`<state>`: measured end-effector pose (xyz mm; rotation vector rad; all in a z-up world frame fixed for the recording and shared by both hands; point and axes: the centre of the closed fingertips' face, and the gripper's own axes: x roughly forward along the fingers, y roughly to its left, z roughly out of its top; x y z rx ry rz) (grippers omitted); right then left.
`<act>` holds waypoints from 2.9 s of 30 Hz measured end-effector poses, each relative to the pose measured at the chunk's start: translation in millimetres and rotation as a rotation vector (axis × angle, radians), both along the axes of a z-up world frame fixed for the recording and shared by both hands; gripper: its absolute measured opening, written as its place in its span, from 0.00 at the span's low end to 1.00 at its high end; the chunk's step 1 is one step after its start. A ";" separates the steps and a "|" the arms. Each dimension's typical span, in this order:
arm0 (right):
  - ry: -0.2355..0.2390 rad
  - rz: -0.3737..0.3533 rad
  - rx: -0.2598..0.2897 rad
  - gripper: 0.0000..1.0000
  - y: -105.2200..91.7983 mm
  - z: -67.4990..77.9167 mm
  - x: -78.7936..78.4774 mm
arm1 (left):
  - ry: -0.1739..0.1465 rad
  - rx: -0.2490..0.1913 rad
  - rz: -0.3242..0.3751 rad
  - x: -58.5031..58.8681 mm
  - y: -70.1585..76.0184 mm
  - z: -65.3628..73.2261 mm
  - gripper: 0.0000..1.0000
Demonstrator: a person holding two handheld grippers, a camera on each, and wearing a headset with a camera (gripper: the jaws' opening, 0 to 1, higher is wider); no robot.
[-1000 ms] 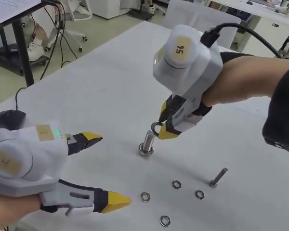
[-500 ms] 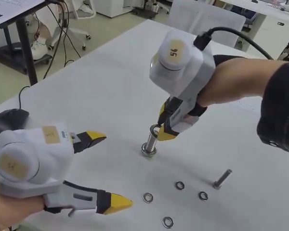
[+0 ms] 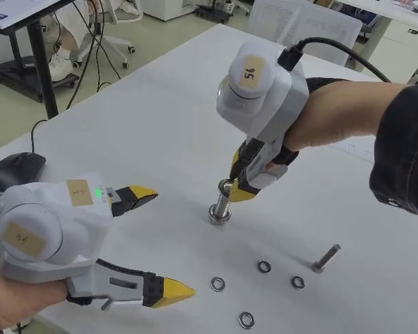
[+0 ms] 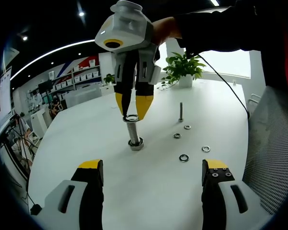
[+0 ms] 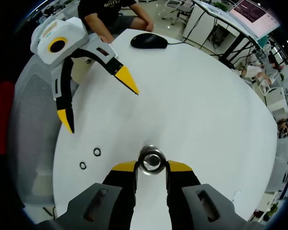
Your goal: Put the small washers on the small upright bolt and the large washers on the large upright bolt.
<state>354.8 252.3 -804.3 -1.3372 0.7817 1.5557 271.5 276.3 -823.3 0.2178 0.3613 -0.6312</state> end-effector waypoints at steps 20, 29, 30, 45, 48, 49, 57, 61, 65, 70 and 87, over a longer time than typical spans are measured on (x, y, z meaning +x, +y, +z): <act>0.027 -0.003 -0.034 0.24 1.8 -16.6 6.7 | -0.004 0.005 -0.009 0.3 -3.0 -0.6 0.84; 0.036 -0.007 -0.052 0.24 4.8 -26.9 5.1 | -0.001 0.007 -0.009 0.1 -0.8 -1.3 0.83; 0.040 -0.012 -0.057 0.24 4.5 -28.4 5.0 | 0.000 0.006 -0.009 0.0 -0.6 -1.3 0.83; 0.045 -0.033 -0.061 0.24 2.0 -44.8 4.1 | 0.009 0.007 -0.019 -0.7 -3.9 -1.8 0.83; 0.046 -0.038 -0.061 0.24 1.6 -48.7 3.2 | 0.010 0.011 -0.019 -1.5 -3.9 -1.4 0.83; 0.044 -0.036 -0.059 0.24 2.1 -49.1 3.3 | 0.010 0.009 -0.018 -1.8 -3.7 -1.3 0.83; 0.048 -0.048 -0.062 0.24 2.8 -51.7 1.9 | 0.014 0.014 -0.021 -2.6 -3.0 -0.9 0.83; 0.049 -0.053 -0.065 0.24 2.5 -53.0 0.9 | 0.015 0.013 -0.023 -2.5 -3.3 -0.9 0.83; 0.053 -0.059 -0.066 0.24 2.4 -53.8 0.6 | 0.016 0.015 -0.023 -2.3 -2.6 -1.5 0.83; 0.054 -0.054 -0.064 0.25 4.0 -54.2 1.4 | 0.016 0.014 -0.022 -1.6 -2.0 -1.2 0.83; 0.052 -0.068 -0.052 0.30 0.3 -52.4 8.5 | 0.022 0.018 -0.027 -0.4 -3.5 -2.2 0.82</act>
